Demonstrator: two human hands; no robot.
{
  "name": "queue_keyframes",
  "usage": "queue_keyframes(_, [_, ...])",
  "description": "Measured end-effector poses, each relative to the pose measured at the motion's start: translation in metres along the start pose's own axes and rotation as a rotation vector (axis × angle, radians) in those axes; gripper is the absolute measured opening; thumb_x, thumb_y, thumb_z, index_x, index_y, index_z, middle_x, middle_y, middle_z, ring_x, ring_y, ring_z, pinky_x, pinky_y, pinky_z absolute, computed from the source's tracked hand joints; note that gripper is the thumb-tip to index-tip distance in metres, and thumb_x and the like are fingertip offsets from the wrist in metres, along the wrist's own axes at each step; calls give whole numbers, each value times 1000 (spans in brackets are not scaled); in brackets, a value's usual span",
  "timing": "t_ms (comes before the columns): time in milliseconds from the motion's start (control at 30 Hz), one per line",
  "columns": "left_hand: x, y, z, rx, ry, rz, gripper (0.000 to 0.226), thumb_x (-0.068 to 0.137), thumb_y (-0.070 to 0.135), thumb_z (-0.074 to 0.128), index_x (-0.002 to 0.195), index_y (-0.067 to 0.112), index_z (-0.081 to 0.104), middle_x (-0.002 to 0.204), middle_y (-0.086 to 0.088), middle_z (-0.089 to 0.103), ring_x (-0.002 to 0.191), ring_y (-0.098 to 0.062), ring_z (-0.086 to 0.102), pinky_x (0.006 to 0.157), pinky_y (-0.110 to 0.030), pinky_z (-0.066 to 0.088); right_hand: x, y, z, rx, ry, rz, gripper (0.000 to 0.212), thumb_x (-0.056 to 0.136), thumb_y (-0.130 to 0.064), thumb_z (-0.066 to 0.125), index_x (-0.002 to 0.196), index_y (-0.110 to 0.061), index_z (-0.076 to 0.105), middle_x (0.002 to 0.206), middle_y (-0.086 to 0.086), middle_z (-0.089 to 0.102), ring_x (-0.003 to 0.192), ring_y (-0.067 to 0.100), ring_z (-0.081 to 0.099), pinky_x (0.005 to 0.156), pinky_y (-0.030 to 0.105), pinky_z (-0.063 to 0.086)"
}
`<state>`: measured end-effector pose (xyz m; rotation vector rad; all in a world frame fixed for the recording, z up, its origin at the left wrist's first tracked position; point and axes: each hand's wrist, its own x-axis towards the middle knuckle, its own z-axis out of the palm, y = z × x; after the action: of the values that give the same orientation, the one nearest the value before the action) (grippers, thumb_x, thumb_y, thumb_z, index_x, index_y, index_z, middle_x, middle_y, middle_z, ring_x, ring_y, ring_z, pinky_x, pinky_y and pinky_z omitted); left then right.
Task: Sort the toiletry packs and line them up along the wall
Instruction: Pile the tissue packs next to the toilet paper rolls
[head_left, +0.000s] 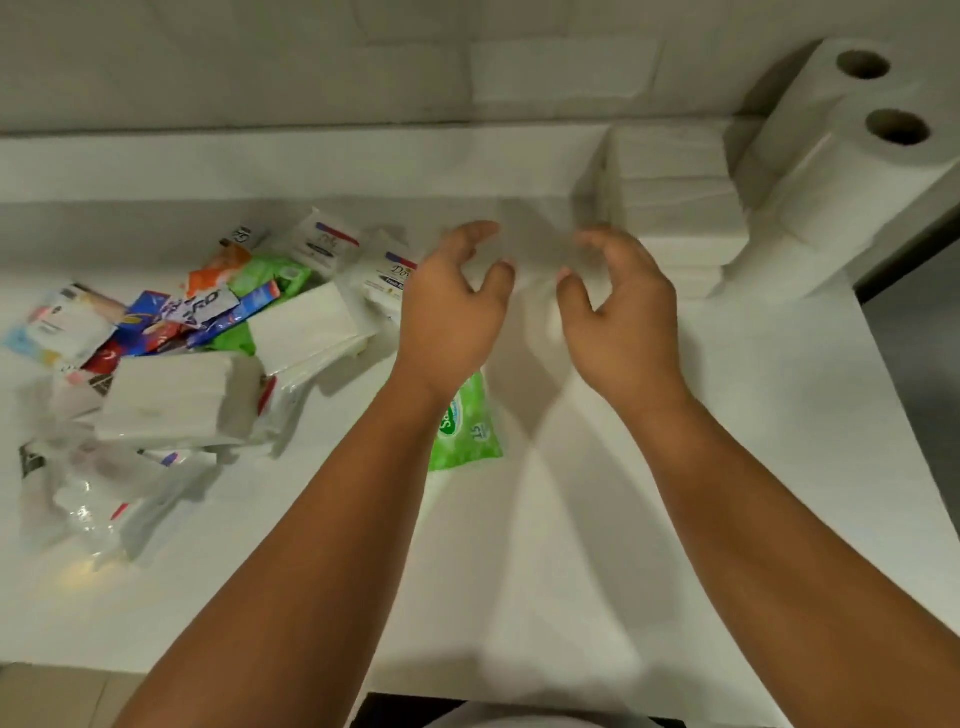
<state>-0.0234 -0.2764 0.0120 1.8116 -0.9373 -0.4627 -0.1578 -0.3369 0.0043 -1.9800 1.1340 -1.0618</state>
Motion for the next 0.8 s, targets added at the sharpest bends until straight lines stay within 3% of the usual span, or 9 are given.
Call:
queue_keyframes(133, [-22, -27, -67, 45, 38, 37, 31, 90, 26, 63, 121, 29, 65, 116, 16, 67, 111, 1, 61, 102, -26, 48, -36, -40, 37, 72, -80, 47, 32, 89, -18, 62, 121, -13, 63, 124, -1, 64, 116, 8, 56, 98, 4, 34])
queue_keyframes(267, [-41, -59, -142, 89, 43, 39, 32, 92, 24, 64, 123, 28, 64, 123, 14, 65, 120, 0, 57, 108, -27, 44, -68, -81, 79, 121, -174, 116, 31, 91, -20, 63, 122, -20, 63, 120, -8, 63, 112, 5, 56, 101, 16, 41])
queue_keyframes(533, [-67, -117, -267, 296, 175, 76, 37, 94, 15, 61, 130, 23, 60, 135, 5, 58, 128, -11, 50, 110, -30, 38, -113, -135, 168, 95, -367, 248, 42, 91, -33, 64, 131, -24, 55, 131, -6, 59, 114, 9, 58, 99, 35, 49])
queue_keyframes(633, [-66, -142, -298, 302, 215, -14, 44, 95, 19, 60, 138, 27, 53, 143, 6, 52, 132, -7, 43, 111, -28, 35, -125, -151, 198, 73, -417, 314, 44, 91, -36, 63, 132, -22, 54, 132, -4, 59, 110, 14, 61, 98, 38, 50])
queue_keyframes(800, [-61, -171, -323, 304, 96, -208, 54, 96, 35, 62, 146, 28, 44, 148, 3, 50, 135, -20, 47, 112, -43, 41, -135, -172, 230, -55, -457, 390, 36, 91, -42, 61, 115, -15, 60, 112, 3, 65, 100, 23, 63, 90, 37, 49])
